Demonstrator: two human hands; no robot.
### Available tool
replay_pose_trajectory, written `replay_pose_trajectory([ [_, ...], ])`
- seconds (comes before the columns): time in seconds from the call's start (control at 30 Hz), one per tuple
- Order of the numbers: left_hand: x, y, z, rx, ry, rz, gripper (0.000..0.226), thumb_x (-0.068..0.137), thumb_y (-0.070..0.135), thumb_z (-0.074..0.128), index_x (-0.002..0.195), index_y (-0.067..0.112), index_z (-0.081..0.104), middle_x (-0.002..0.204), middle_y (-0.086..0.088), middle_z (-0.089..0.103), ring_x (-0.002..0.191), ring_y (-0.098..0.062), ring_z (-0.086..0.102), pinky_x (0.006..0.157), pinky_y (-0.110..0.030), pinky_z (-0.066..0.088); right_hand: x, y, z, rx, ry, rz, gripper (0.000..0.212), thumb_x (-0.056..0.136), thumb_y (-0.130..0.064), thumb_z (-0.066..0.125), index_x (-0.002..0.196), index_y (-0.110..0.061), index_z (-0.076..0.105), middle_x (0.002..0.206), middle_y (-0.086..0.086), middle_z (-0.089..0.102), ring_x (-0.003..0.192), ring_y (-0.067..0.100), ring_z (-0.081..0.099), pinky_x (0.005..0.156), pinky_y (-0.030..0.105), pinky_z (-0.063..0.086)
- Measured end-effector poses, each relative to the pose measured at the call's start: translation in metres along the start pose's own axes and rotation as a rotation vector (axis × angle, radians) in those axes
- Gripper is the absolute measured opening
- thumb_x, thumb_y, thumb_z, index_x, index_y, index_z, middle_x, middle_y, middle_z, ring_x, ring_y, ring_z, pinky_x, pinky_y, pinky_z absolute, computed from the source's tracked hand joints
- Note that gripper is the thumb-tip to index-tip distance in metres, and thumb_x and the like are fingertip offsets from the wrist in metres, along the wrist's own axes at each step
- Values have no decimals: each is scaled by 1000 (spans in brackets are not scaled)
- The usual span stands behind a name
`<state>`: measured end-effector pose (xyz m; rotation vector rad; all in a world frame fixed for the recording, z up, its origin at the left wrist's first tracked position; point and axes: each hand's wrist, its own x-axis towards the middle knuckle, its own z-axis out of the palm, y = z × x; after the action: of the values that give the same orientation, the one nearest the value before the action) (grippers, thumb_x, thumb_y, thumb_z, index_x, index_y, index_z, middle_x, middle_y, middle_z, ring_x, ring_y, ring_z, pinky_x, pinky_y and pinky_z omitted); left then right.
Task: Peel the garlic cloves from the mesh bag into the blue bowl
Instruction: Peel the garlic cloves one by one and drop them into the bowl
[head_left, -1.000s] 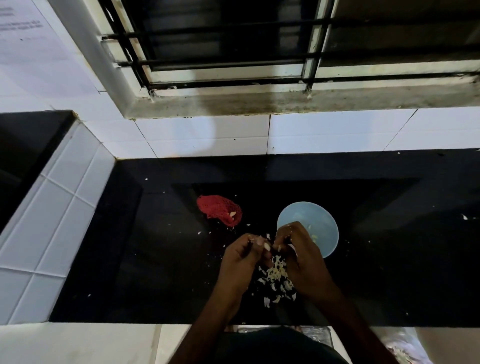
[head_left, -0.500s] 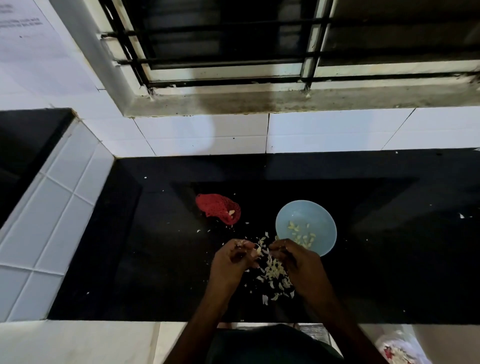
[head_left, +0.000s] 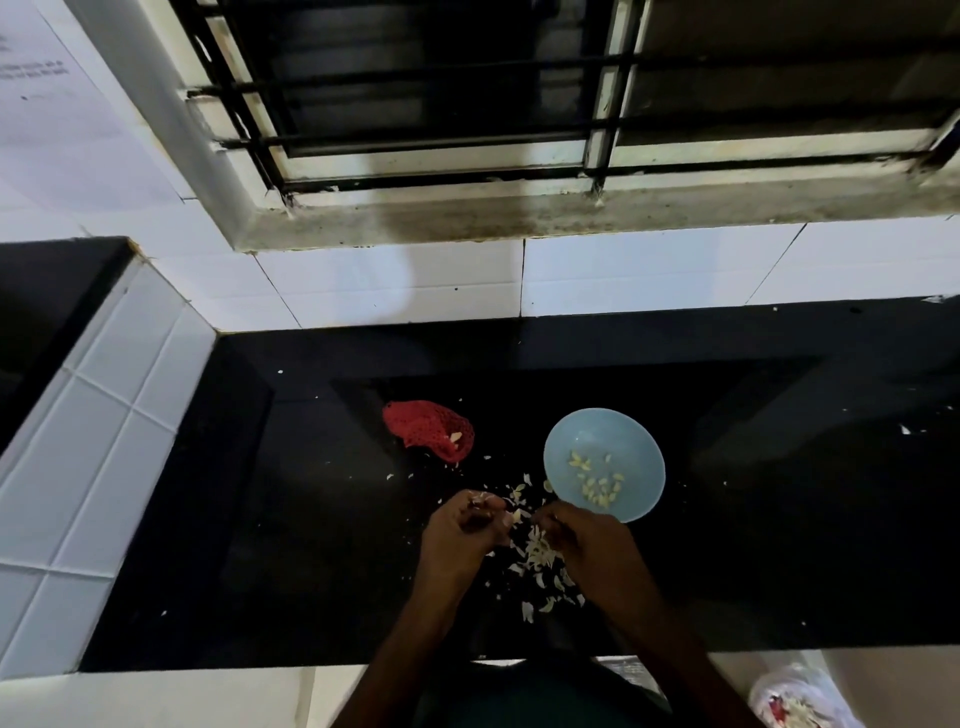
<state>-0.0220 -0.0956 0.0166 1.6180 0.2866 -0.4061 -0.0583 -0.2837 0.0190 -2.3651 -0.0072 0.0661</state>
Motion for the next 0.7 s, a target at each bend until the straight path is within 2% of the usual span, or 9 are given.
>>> replay_pose_trajectory([
  [0.1,4,-3,0,13,0,7,16,84,1,79,96,10,72,85,-6,77,70,-18,73,64,-20,55,1,0,-1,25,20,22,13,92,-23,63,104,-26,69,99,-11,68,87,3,61,75,20,45],
  [0.13,4,-4,0,17,-2,4,17,83,0,80,95,10,72,84,-6,78,71,-19,73,66,-22,56,2,-1,-3,24,24,27,16,89,-19,69,102,-28,67,98,-12,65,86,1,58,74,17,42],
  [0.27,8,-6,1,33,-22,12,19,80,0,82,93,11,73,85,-9,77,72,-20,72,71,-30,58,5,-2,-6,36,-17,60,27,78,-29,81,91,-30,58,88,-11,59,79,3,58,71,23,46],
  [0.33,9,-6,2,48,-27,26,19,79,0,83,92,11,73,84,-9,77,72,-21,72,72,-33,60,7,0,-2,27,-34,43,22,79,-32,79,89,-29,59,86,-9,62,77,4,59,72,28,50],
  [0.4,10,-6,2,64,-28,38,19,79,0,82,91,12,72,82,-9,77,71,-22,72,73,-35,60,7,4,1,-8,-42,30,13,88,-41,66,86,-29,63,82,-9,68,77,6,65,72,35,53],
  [0.5,9,-7,3,71,-31,42,18,80,2,82,91,13,72,77,-7,76,67,-18,70,68,-31,57,3,10,3,-145,-33,62,54,90,-75,33,89,-28,61,72,-6,68,69,7,66,64,35,54],
  [0.53,9,-7,3,69,-31,40,18,80,2,82,91,12,72,76,-6,76,66,-17,70,67,-29,56,2,8,1,-181,-36,75,56,87,-78,31,94,-31,61,73,-5,68,69,7,65,64,34,54],
  [0.63,7,-6,4,83,-40,53,19,80,4,84,91,12,72,78,-5,77,65,-15,71,66,-26,56,1,2,1,-170,-19,74,32,89,-68,47,105,-41,53,71,-7,65,68,4,62,64,30,51],
  [0.7,7,-7,5,104,-39,62,20,79,5,85,92,11,72,80,-5,78,67,-15,72,66,-25,56,3,0,0,-119,-23,97,24,92,-62,55,108,-44,52,71,-10,64,67,2,61,61,25,46],
])
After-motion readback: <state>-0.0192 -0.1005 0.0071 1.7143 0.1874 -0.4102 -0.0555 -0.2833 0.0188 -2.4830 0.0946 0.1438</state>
